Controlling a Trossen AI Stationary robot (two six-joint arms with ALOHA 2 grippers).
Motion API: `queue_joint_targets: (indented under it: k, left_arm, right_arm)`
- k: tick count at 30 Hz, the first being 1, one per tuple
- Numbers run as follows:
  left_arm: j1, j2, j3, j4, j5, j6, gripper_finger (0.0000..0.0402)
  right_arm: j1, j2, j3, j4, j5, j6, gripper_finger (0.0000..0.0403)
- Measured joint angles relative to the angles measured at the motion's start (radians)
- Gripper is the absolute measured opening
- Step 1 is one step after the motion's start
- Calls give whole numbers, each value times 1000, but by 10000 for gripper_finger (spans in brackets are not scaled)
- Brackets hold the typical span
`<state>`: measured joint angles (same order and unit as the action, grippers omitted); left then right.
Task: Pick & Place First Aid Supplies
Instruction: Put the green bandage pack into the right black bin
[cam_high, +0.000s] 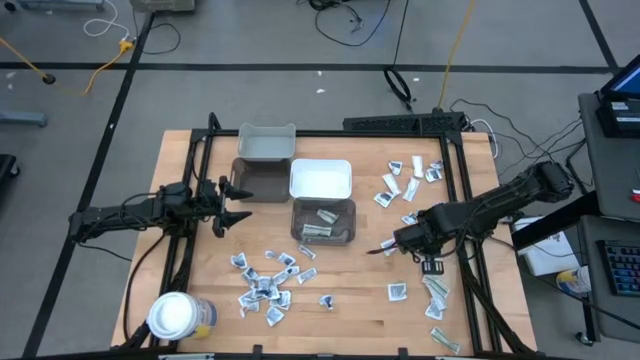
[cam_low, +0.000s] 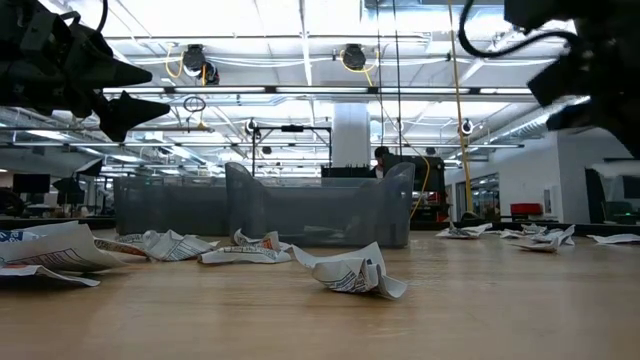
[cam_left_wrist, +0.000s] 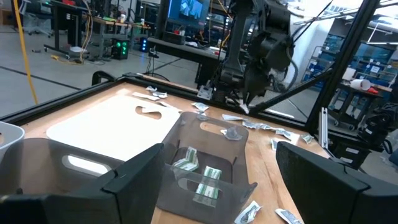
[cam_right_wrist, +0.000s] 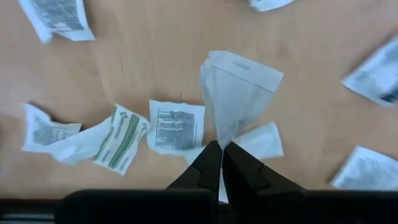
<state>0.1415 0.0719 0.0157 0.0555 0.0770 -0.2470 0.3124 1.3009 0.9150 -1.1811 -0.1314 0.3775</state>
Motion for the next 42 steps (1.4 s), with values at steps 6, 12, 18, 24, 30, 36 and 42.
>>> queue_joint_targets:
  k: [6,12,18,24,30,36,42]
  left_arm:
    - [0,0,0,0,0,0,310]
    - [0,0,0,0,0,0,310]
    - [0,0,0,0,0,0,310]
    - [0,0,0,0,0,0,310]
    - [0,0,0,0,0,0,310]
    - [0,0,0,0,0,0,310]
    - [0,0,0,0,0,0,310]
  right_arm:
    - [-34,-1,123,-148,0,-5,3]
    - [-64,2,210,-210,1,-8,3]
    - [-134,128,322,-203,11,-64,2]
    - [-180,269,479,-202,30,-129,2]
    - [-224,410,651,-204,30,-189,2]
    - [-271,560,858,-229,31,-245,3]
    - [-307,708,1088,-291,30,-286,3]
